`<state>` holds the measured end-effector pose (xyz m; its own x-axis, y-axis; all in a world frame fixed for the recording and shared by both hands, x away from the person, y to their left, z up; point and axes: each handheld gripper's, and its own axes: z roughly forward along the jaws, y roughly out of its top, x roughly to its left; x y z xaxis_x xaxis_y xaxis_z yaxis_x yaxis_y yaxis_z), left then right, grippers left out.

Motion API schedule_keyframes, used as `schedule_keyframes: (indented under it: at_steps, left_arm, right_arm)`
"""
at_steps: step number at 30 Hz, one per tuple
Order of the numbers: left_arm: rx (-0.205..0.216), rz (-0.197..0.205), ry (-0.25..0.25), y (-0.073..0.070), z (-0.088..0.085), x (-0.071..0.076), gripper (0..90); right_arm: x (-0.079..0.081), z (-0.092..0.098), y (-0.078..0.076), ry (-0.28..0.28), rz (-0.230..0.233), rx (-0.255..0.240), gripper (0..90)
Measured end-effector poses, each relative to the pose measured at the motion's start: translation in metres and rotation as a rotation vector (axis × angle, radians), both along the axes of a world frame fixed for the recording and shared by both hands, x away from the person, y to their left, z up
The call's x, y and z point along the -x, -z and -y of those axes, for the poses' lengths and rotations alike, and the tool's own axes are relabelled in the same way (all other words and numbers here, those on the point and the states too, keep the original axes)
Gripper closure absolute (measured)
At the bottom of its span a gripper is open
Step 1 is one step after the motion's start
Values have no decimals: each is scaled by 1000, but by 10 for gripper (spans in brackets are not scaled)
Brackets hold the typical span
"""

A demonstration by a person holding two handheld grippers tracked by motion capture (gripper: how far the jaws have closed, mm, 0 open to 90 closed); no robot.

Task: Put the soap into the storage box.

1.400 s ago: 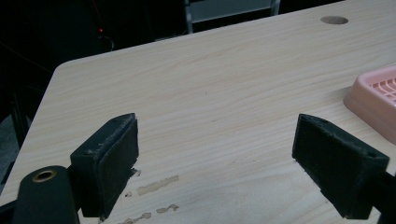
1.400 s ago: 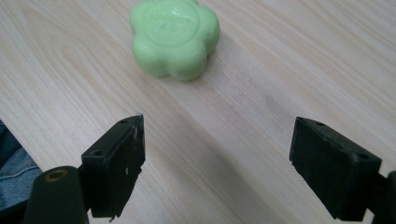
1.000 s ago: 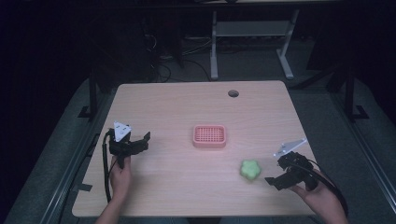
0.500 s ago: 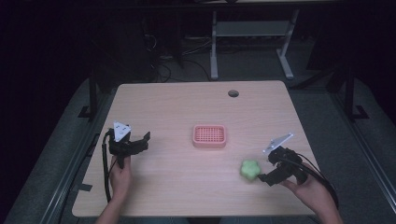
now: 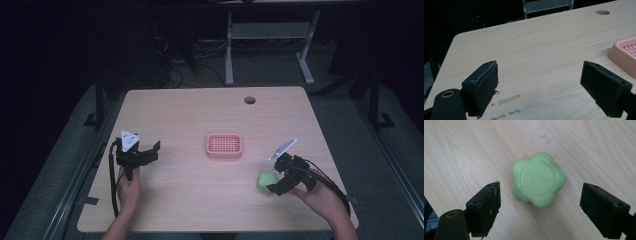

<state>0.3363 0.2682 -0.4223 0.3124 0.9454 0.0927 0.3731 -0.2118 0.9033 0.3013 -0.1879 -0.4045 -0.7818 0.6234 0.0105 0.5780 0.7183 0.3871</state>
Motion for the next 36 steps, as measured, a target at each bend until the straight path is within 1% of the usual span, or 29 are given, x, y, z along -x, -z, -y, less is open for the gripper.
schedule_keyframes:
  at_steps: [1,4,5,10,12,16,18,20,22,24,28,36]
  left_arm:
    - [2,1,-1,0,0,0,143]
    - [0,-2,-2,0,0,1,143]
    - [-6,2,0,-1,-1,0,143]
    - [2,4,-4,-1,-1,0,143]
    - [6,2,-6,-1,-1,1,143]
    - [1,3,-2,-1,-1,0,143]
    - [5,2,-5,-1,-1,1,143]
    - [6,2,-5,-1,-1,1,143]
    - [4,6,-4,-1,-2,1,143]
    - [5,7,-5,-1,-2,1,143]
    - [7,9,-6,-1,-2,1,143]
    - [11,5,-7,-1,-3,1,143]
  right_arm:
    - [-2,-4,2,-7,-9,8,165]
    - [-5,-7,4,-11,-18,17,160]
    - [-7,-11,6,-17,-29,23,155]
    - [-11,-14,9,-18,-40,36,151]
    - [-13,-15,10,-23,-40,49,151]
    - [-16,-20,16,-24,-59,67,149]
    - [-17,-22,18,-25,-65,75,149]
    - [-18,-22,19,-24,-68,79,149]
    - [-20,-24,23,-25,-74,98,149]
    - [-21,-25,25,-30,-82,107,149]
    - [-23,-27,27,-28,-91,113,149]
    - [-25,-29,32,-29,-108,146,152]
